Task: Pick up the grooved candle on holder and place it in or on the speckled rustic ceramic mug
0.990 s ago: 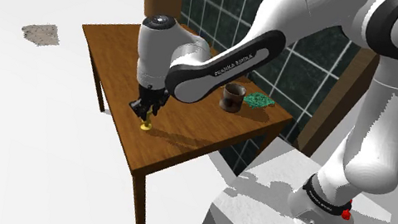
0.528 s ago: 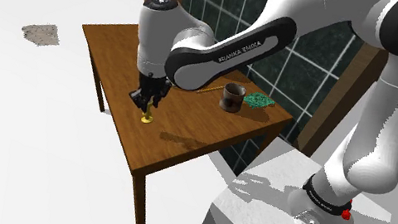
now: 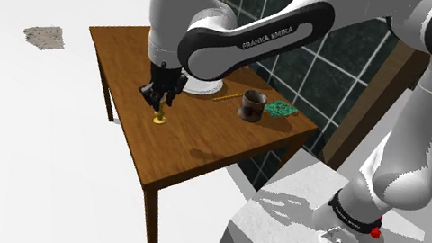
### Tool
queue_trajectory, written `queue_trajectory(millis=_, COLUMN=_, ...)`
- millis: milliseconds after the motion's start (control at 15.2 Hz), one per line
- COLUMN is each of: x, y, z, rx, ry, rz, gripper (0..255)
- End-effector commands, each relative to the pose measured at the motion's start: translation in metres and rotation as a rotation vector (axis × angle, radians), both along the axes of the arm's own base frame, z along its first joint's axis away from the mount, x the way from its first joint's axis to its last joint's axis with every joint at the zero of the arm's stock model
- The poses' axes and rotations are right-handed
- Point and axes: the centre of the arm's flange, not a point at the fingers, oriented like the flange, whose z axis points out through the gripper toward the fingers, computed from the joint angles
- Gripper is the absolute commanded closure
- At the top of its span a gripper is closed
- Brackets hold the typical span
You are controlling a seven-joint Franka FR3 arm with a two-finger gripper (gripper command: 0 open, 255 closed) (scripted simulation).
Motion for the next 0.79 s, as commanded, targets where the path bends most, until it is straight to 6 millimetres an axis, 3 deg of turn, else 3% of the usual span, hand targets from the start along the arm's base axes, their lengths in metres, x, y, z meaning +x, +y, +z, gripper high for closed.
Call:
queue_trajectory(millis=0, x=0.000, y=0.000, z=0.011, rx=0.000, ry=0.000, rz=0.000, gripper=255)
queue_trajectory(millis=726, x=0.000, y=0.000, z=0.069, rx=0.000, ry=0.000, rz=0.000, gripper=255)
